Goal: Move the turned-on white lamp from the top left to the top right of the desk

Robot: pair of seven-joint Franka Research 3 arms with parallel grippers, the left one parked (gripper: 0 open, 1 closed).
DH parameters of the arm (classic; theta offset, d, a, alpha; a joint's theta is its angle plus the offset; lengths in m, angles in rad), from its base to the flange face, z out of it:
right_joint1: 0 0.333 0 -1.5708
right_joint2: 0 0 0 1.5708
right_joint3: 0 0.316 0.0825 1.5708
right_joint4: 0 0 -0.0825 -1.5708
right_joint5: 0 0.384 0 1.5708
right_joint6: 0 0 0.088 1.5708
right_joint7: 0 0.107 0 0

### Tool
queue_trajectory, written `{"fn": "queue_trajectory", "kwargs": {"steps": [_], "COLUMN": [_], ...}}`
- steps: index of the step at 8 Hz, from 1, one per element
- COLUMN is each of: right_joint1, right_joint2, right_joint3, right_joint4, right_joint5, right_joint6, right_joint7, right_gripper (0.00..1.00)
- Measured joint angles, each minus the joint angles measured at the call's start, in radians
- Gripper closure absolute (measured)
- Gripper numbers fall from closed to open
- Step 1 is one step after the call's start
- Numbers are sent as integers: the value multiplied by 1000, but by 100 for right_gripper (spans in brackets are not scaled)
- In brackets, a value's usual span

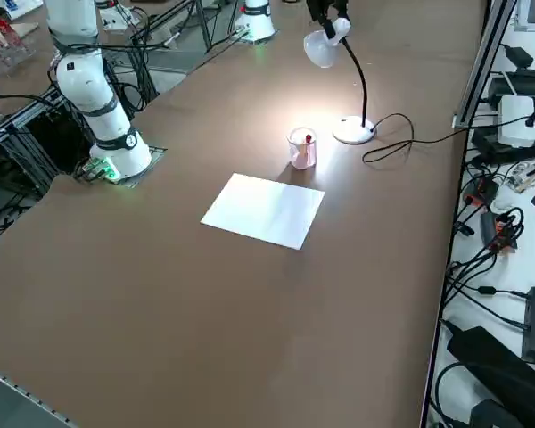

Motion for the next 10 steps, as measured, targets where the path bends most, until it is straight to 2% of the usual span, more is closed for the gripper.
{"fn": "queue_trajectory", "kwargs": {"steps": [1, 2, 3, 4, 8, 10], "right_joint1": [0, 0, 0, 0, -8, -64], "right_joint2": [2, 2, 2, 1, 3, 5], "right_joint3": [-1, -3, -3, -3, -11, -19], "right_joint4": [0, 0, 1, 3, 20, 75], "right_joint5": [-6, -8, -8, -8, 8, 57], "right_joint6": [2, 2, 2, 3, 4, 4], "right_joint7": [0, 1, 1, 1, 1, 8], "right_gripper": [3, 13, 17, 26, 26, 26]}}
